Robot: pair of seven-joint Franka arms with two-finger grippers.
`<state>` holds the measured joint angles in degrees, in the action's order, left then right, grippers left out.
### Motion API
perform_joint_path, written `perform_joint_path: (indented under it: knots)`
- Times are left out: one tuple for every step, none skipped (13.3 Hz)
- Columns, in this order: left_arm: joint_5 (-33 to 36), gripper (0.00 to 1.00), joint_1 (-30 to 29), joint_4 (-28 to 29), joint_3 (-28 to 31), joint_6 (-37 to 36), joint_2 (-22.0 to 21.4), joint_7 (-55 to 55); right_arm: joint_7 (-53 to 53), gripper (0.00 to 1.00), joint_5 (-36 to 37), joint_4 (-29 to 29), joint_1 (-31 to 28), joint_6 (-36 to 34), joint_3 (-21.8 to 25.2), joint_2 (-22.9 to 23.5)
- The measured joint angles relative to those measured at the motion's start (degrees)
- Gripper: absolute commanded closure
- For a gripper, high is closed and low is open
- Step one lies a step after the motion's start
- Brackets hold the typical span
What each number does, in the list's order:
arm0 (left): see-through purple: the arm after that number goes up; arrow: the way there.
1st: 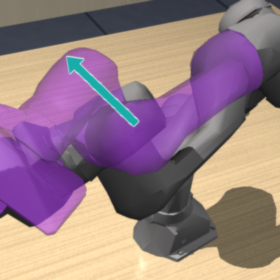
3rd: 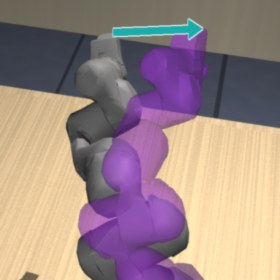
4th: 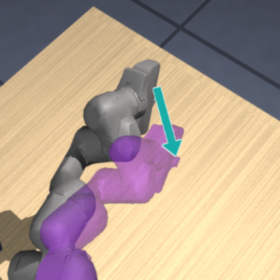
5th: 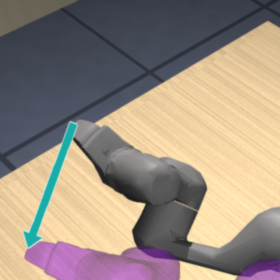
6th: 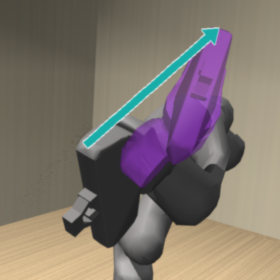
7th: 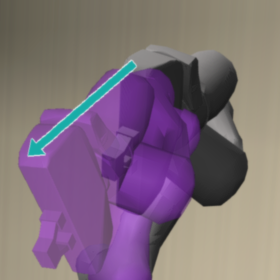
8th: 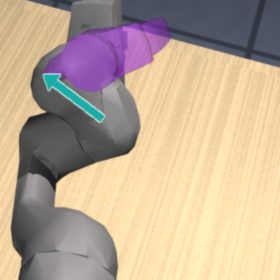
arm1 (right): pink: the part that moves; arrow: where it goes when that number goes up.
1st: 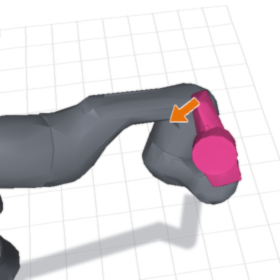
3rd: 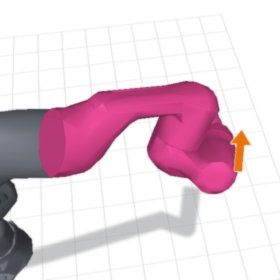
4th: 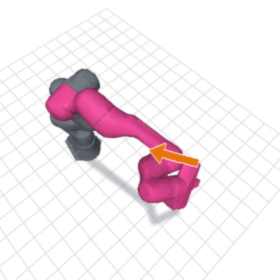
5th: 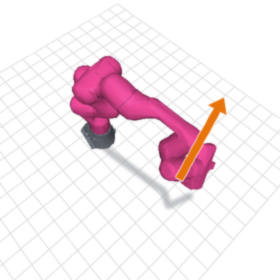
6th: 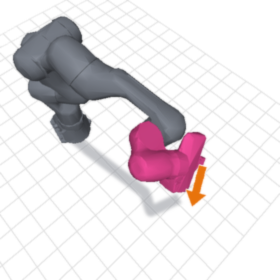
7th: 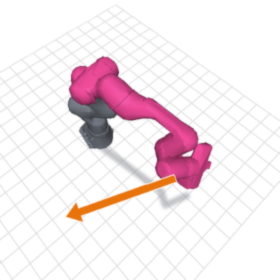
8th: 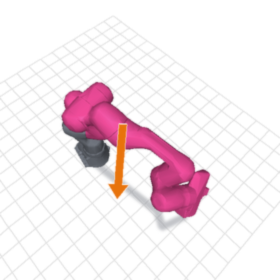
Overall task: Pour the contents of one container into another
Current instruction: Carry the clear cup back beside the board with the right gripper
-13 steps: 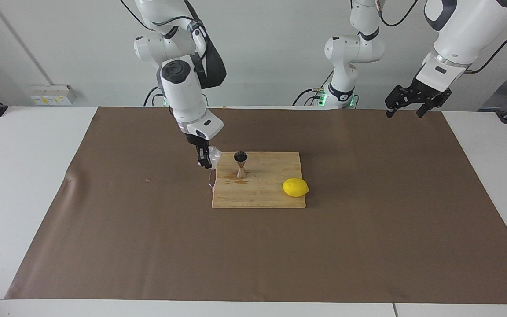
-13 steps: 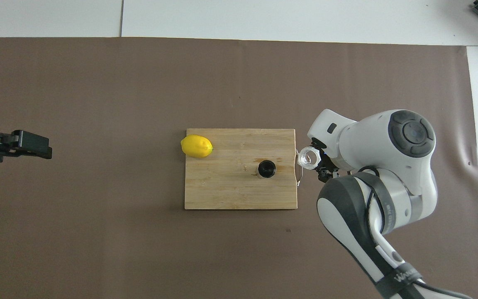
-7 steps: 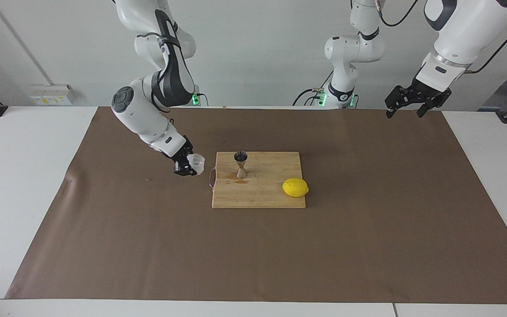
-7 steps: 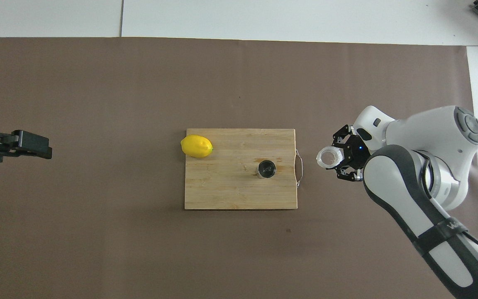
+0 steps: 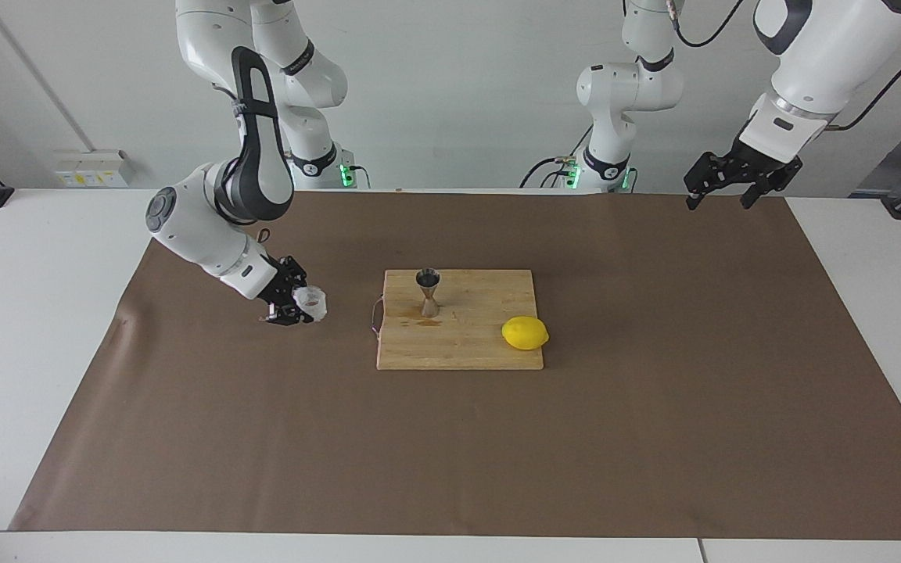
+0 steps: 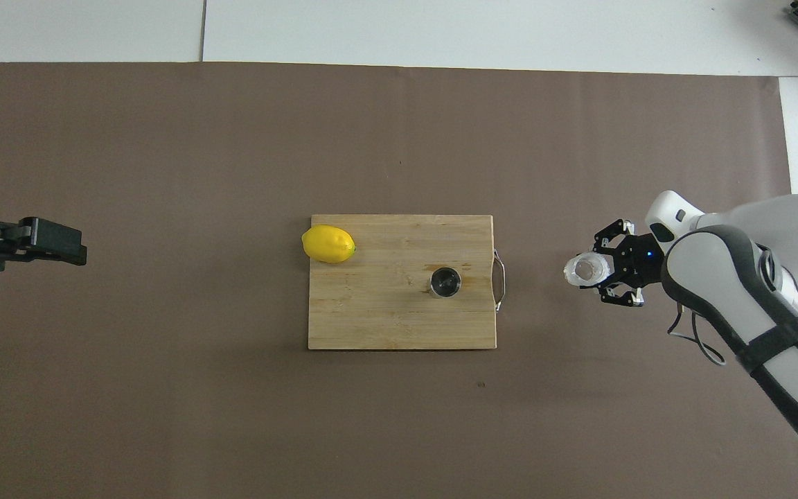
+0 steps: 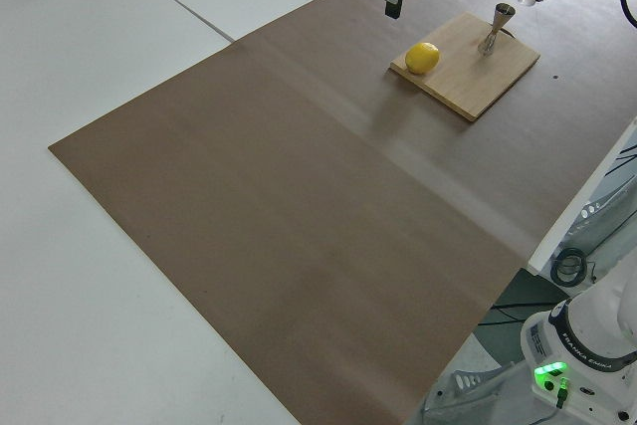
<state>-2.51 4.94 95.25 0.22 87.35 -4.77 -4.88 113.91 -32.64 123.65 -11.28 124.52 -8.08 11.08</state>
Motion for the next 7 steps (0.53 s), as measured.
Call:
perform_joint_path:
  knots:
    - [0.0, 0.00, 0.0, 0.0, 0.0, 0.0, 0.0, 0.0, 3.2, 1.00, -1.5, 0.1, -1.5, 0.0, 0.0, 1.7]
    - [0.0, 0.00, 0.0, 0.0, 0.0, 0.0, 0.0, 0.0, 5.4, 1.00, -2.2, 0.1, -2.7, 0.1, 0.0, 3.3]
    - [0.0, 0.00, 0.0, 0.0, 0.0, 0.0, 0.0, 0.0, 7.3, 1.00, -3.3, -0.1, -3.7, -0.5, 0.0, 4.0]
    - [0.0, 0.00, 0.0, 0.0, 0.0, 0.0, 0.0, 0.0, 7.5, 1.00, -3.5, -0.1, -4.1, -0.6, -0.1, 4.0]
    - [0.0, 0.00, 0.0, 0.0, 0.0, 0.0, 0.0, 0.0, 7.5, 1.00, -3.5, -0.1, -4.1, -0.6, -0.1, 4.0]
    - [0.0, 0.00, 0.0, 0.0, 0.0, 0.0, 0.0, 0.0, 7.5, 1.00, -3.5, -0.1, -4.2, -0.7, -0.1, 4.0]
    - [0.0, 0.00, 0.0, 0.0, 0.0, 0.0, 0.0, 0.0, 7.5, 1.00, -3.5, -0.1, -4.4, -0.8, -0.1, 4.0]
